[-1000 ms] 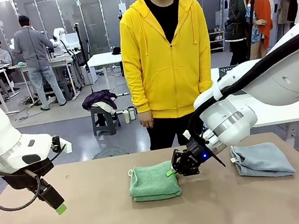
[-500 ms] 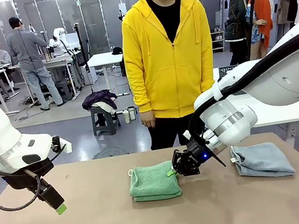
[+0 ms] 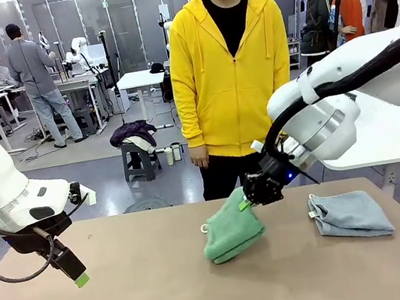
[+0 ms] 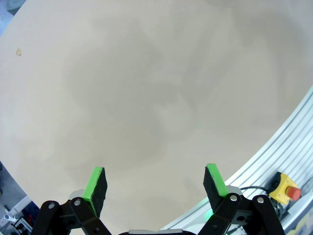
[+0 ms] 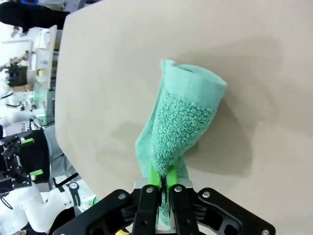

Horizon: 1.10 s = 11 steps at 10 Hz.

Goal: Fold the towels and place them in the basket.
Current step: Stack the folded Towel with hook on the right side of the table.

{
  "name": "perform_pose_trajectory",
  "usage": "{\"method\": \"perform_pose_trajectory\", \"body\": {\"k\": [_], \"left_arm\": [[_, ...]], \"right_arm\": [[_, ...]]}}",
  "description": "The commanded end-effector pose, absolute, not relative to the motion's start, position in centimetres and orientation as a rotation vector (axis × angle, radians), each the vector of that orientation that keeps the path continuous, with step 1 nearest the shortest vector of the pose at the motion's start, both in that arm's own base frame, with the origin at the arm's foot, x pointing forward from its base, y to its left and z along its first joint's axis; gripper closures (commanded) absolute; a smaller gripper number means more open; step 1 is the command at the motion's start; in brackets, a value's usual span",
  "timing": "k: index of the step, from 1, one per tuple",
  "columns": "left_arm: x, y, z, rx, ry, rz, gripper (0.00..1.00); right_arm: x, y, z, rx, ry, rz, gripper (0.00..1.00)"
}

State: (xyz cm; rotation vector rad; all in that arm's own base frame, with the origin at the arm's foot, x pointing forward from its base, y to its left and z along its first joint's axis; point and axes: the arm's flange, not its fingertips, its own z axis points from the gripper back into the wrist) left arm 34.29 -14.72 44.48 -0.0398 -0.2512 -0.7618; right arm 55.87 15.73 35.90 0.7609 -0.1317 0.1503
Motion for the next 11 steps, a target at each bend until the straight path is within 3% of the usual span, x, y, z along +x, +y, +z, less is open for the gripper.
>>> {"method": "perform_pose_trajectory", "body": {"k": [1,7,11], "left_arm": [[34.5,-14.8,44.4,-0.033,-0.262,-0.765,0.00],[34.5,-14.8,44.4,-0.033,-0.262,-0.765,0.00],[34.5,-14.8,44.4,-0.033,-0.262,-0.765,0.00]], "right_arm": [[55.1,14.6,38.3,0.701,-0.109,0.148,0.95],[55.2,6.6,46.9,0.698,-0.113,0.128,0.95],[56.9,0.3,49.2,0.715,-0.093,0.204,0.95]]}}
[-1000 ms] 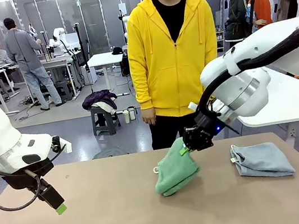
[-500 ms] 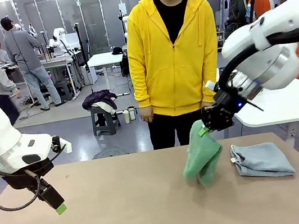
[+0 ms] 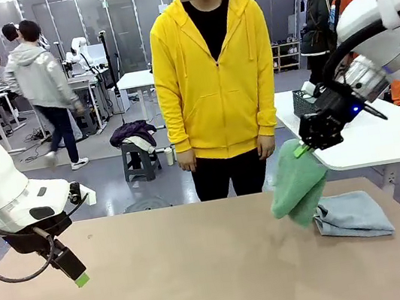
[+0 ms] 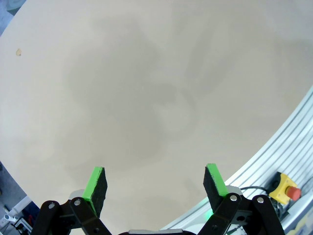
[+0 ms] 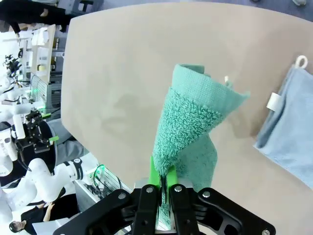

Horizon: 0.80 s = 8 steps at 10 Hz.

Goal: Fold the towels and place them in the basket.
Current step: Stack the folded Towel with hook on the right side of the table.

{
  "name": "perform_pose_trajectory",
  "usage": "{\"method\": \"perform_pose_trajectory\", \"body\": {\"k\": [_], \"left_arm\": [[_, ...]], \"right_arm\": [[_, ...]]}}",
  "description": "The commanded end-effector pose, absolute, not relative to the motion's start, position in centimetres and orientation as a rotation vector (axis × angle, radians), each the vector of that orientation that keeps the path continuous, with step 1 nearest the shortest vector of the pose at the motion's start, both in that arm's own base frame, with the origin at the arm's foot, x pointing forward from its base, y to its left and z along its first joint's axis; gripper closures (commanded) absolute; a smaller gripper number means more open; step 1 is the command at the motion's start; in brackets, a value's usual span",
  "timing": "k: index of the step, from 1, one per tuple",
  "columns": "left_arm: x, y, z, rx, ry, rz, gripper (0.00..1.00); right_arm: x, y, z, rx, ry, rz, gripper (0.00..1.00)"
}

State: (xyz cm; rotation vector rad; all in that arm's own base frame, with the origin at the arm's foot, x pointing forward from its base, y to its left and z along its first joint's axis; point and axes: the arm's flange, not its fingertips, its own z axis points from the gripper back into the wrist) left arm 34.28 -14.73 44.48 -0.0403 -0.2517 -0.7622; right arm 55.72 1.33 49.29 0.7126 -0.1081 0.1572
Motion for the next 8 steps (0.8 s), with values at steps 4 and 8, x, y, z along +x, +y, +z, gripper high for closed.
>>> {"method": "perform_pose_trajectory", "body": {"k": [4,8], "left_arm": [[34.5,-14.8,44.4,-0.033,-0.262,-0.765,0.00],[34.5,-14.8,44.4,-0.033,-0.262,-0.765,0.00]], "right_arm": [[59.0,-3.5,48.5,0.750,-0.117,0.222,0.95],[60.3,-6.2,46.2,0.785,-0.134,0.169,0.95]]}}
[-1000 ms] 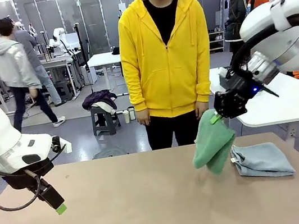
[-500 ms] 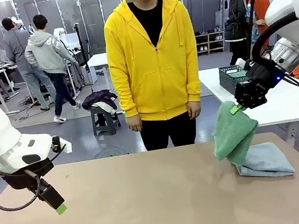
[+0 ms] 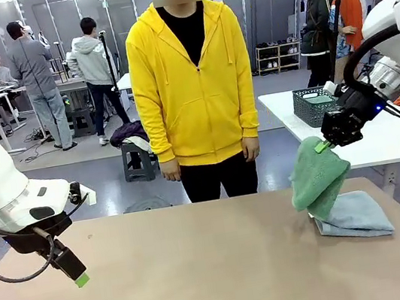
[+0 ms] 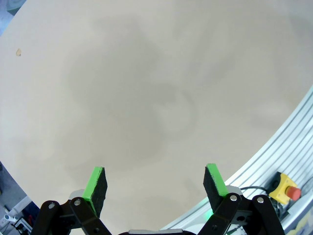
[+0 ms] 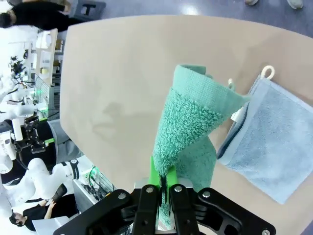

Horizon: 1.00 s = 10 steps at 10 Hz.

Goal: Fold the towels and place them in the basket.
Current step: Stack the folded Towel with hook on the right side of the table.

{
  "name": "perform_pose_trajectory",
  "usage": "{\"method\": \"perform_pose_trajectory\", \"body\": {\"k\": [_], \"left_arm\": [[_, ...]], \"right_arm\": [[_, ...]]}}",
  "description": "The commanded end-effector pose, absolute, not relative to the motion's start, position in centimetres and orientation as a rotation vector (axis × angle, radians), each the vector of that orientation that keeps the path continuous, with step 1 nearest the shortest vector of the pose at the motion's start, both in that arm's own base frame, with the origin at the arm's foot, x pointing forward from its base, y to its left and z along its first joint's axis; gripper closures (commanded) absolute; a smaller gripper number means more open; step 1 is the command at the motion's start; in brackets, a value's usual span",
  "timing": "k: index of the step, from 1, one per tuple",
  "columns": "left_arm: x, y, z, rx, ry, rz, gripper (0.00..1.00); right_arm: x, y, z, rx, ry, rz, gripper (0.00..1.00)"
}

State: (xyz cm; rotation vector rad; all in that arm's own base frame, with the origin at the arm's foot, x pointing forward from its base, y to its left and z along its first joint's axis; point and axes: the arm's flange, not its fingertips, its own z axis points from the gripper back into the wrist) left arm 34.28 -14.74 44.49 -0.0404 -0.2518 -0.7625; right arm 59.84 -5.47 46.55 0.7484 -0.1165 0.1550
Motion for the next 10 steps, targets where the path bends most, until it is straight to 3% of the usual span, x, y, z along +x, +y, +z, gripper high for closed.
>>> {"method": "perform_pose_trajectory", "body": {"k": [1,5,10], "left_arm": [[34.5,-14.8,44.4,-0.033,-0.262,-0.765,0.00],[34.5,-14.8,44.4,-0.033,-0.262,-0.765,0.00],[34.5,-14.8,44.4,-0.033,-0.262,-0.765,0.00]], "right_arm": [[60.6,-6.9,45.2,0.780,-0.148,0.152,0.95],[61.0,-10.2,40.6,0.757,-0.111,0.060,0.95],[61.3,-12.5,37.1,0.533,0.029,-0.075,0.95]]}}
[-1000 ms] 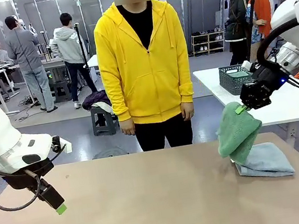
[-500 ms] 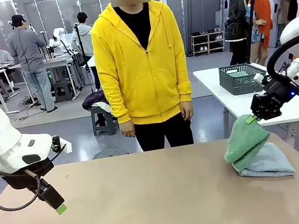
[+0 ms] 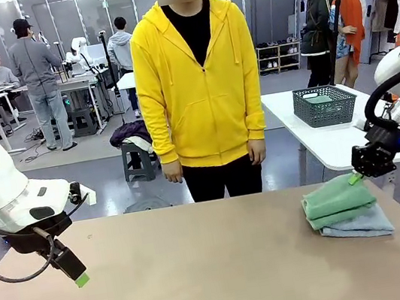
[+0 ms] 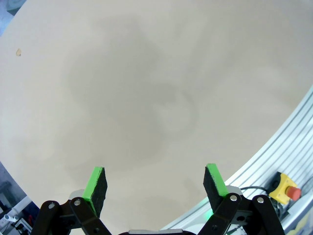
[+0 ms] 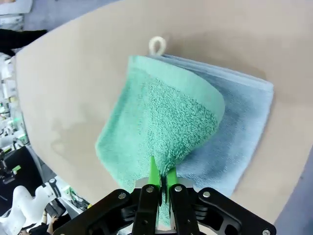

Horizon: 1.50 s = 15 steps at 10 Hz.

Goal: Fold the towels and place them in the basket.
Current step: Stack the folded Towel with hook on the right side of the table.

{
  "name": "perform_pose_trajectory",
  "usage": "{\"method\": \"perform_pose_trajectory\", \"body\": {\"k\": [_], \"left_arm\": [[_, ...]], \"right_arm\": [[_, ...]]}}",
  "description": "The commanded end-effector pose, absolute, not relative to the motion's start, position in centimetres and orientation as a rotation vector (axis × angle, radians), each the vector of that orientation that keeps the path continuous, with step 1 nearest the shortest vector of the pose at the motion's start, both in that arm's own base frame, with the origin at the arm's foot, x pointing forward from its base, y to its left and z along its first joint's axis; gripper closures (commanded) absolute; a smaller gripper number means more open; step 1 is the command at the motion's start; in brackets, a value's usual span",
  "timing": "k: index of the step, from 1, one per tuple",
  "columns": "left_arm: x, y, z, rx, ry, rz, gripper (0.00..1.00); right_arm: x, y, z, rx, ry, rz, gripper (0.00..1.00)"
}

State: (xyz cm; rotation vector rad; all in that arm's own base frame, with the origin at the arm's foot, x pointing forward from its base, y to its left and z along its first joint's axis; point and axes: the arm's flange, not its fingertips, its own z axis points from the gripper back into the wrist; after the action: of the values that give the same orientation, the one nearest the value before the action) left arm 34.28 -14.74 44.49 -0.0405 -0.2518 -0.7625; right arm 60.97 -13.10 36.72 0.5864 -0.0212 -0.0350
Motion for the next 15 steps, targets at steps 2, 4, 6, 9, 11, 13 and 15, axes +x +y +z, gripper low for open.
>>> {"method": "perform_pose_trajectory", "body": {"k": [2,4,6,9,11,13,15], "left_arm": [[34.5,-14.8,44.4,-0.033,-0.262,-0.765,0.00],[34.5,-14.8,44.4,-0.033,-0.262,-0.765,0.00],[34.5,-14.8,44.4,-0.033,-0.262,-0.765,0.00],[34.5,-14.8,44.4,-0.033,-0.262,-0.765,0.00],[34.5,-14.8,44.4,-0.033,-0.262,-0.765,0.00],[34.5,-14.8,44.4,-0.033,-0.262,-0.765,0.00],[34.5,-14.8,44.4,-0.033,-0.262,-0.765,0.00]], "right_arm": [[61.3,-12.5,37.0,0.510,0.053,-0.092,0.95],[61.5,-12.3,36.8,0.496,0.060,-0.104,0.54],[61.4,-12.3,37.0,0.475,0.066,-0.113,0.13],[60.4,-12.0,38.5,0.443,0.054,-0.107,0.00],[59.3,-11.1,40.8,0.407,0.007,-0.083,0.02],[58.2,-9.4,43.3,0.364,-0.037,-0.041,0.00],[57.3,-7.5,44.7,0.307,-0.068,0.006,0.00]]}}
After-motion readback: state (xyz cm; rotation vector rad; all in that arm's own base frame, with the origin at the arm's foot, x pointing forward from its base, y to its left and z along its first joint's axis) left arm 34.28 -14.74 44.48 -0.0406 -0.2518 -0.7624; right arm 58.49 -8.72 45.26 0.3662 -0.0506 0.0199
